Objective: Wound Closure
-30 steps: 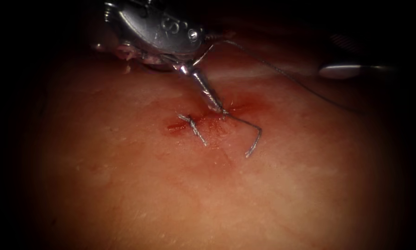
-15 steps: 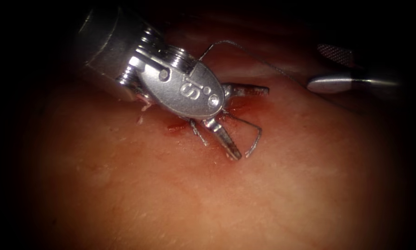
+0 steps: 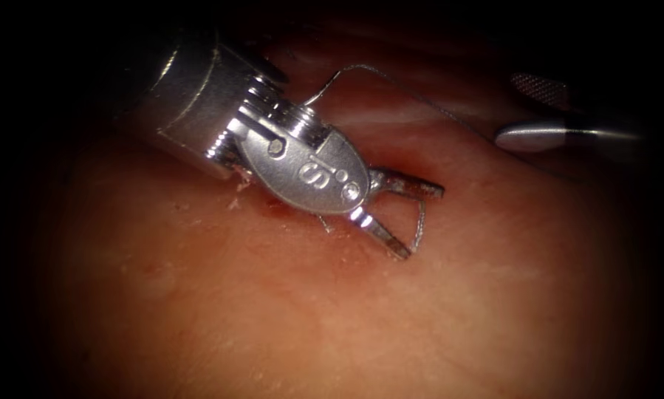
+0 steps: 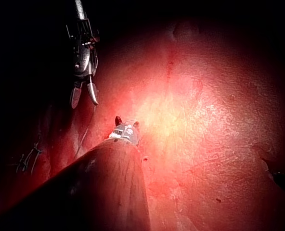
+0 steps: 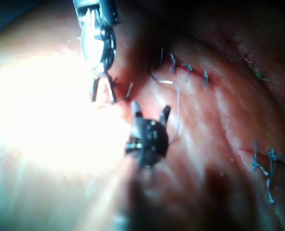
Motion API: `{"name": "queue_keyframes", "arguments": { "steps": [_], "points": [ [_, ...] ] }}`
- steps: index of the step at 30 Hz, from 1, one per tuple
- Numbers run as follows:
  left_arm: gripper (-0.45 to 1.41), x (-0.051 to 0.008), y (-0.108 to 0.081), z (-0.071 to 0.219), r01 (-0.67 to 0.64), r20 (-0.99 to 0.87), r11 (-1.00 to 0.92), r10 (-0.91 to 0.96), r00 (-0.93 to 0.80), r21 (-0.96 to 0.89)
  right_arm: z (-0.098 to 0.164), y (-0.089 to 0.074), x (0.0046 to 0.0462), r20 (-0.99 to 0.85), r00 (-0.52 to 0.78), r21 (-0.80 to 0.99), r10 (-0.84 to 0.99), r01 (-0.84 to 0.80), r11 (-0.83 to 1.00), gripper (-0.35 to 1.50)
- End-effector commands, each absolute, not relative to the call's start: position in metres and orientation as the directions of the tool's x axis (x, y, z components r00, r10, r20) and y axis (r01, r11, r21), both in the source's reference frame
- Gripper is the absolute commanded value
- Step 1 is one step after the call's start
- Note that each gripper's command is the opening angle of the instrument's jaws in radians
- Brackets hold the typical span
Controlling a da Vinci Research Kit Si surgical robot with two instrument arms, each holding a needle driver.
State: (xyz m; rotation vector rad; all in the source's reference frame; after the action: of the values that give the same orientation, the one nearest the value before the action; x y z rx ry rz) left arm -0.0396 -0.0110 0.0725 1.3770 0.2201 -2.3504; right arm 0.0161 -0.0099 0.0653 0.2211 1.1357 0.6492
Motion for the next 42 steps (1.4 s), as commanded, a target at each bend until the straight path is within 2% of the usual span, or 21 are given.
{"name": "queue_keyframes", "arguments": {
  "steps": [1,4,9,11,13,14,22,31,42],
  "points": [
    [0.05,-0.0402,-0.0113,0.0729,0.423,-0.864,-0.904,-0.266,-0.428,0.068,0.0659,-0.0103,0.0168,-0.770,0.261,0.480,0.583,-0.365,0.798,1.32],
    [-0.05,-0.0405,-0.0117,0.0725,0.428,-0.865,-0.900,-0.278,-0.417,0.083,0.0660,-0.0103,0.0168,-0.770,0.261,0.479,0.582,-0.366,0.798,1.32],
    [-0.07,-0.0412,-0.0116,0.0725,0.424,-0.865,-0.901,-0.284,-0.414,0.093,0.0662,-0.0103,0.0167,-0.770,0.262,0.478,0.581,-0.366,0.798,1.32],
    [-0.18,-0.0412,-0.0115,0.0726,0.421,-0.863,-0.902,-0.286,-0.417,0.095,0.0662,-0.0103,0.0167,-0.770,0.262,0.478,0.581,-0.366,0.798,1.32],
    [-0.43,-0.0411,-0.0113,0.0727,0.418,-0.860,-0.903,-0.288,-0.421,0.098,0.0662,-0.0103,0.0167,-0.770,0.262,0.478,0.581,-0.366,0.798,1.32],
    [-0.45,-0.0410,-0.0112,0.0727,0.412,-0.856,-0.905,-0.291,-0.427,0.102,0.0662,-0.0103,0.0167,-0.770,0.262,0.478,0.581,-0.366,0.798,1.32],
    [-0.45,-0.0390,-0.0095,0.0732,0.273,-0.834,-0.962,-0.135,-0.535,-0.019,0.0660,-0.0103,0.0168,-0.772,0.256,0.479,0.581,-0.366,0.798,1.30],
    [-0.45,-0.0369,-0.0061,0.0711,0.195,-0.813,-0.980,-0.081,-0.577,-0.041,0.0661,-0.0106,0.0173,-0.776,0.252,0.481,0.578,-0.357,0.801,1.30],
    [-0.45,-0.0357,-0.0023,0.0690,0.139,-0.800,-0.989,-0.038,-0.599,-0.057,0.0684,-0.0125,0.0215,-0.788,0.263,0.484,0.557,-0.295,0.824,1.32]
  ]
}}
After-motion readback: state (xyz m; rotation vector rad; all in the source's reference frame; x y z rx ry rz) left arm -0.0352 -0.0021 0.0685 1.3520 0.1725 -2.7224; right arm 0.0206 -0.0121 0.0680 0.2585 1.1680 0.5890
